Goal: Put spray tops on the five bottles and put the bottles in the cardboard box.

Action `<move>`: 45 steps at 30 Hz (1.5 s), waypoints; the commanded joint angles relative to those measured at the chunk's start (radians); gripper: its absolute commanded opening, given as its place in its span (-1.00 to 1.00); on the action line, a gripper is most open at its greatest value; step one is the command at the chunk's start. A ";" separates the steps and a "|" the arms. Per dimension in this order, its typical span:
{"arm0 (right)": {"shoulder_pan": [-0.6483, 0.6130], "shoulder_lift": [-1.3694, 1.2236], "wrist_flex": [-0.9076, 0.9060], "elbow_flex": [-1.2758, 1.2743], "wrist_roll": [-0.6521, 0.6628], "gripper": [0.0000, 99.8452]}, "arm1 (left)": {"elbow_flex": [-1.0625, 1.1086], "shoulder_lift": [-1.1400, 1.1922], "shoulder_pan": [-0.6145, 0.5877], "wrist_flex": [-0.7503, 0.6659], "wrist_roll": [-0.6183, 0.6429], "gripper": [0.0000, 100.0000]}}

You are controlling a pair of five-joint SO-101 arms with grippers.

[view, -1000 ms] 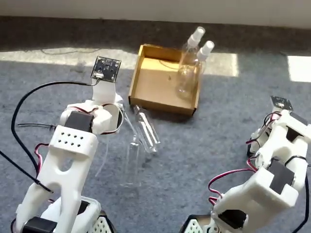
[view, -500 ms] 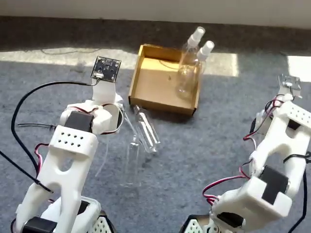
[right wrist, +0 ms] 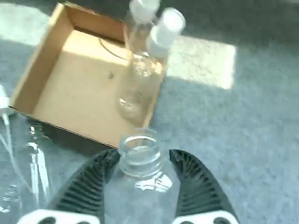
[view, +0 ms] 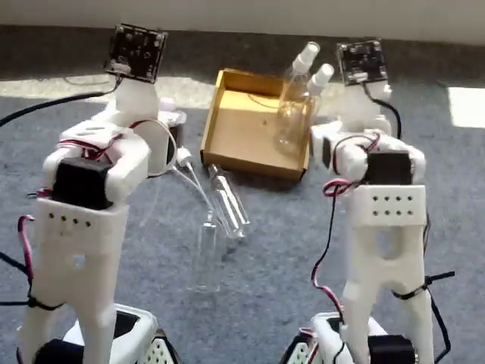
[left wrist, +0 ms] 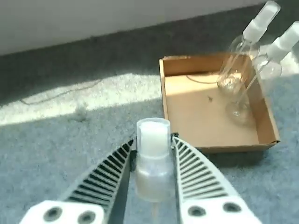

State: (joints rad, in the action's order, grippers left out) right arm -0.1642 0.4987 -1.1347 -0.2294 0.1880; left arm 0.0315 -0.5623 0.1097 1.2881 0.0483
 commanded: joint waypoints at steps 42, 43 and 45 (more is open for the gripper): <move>-0.432 0.978 0.780 -1.142 -0.069 -0.99 | -0.065 -0.008 0.371 -0.512 0.221 -0.99; -0.432 0.978 0.780 -1.142 -0.078 -0.99 | -0.065 -0.008 0.374 -0.499 0.222 -0.99; -0.429 0.978 0.780 -1.142 -0.126 -0.99 | -0.071 -0.010 0.374 -0.474 0.226 -0.99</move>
State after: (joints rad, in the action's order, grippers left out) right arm -0.5923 1.4592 -0.3782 -1.3878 0.1082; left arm -0.0284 -0.5623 0.4687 0.7910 0.2493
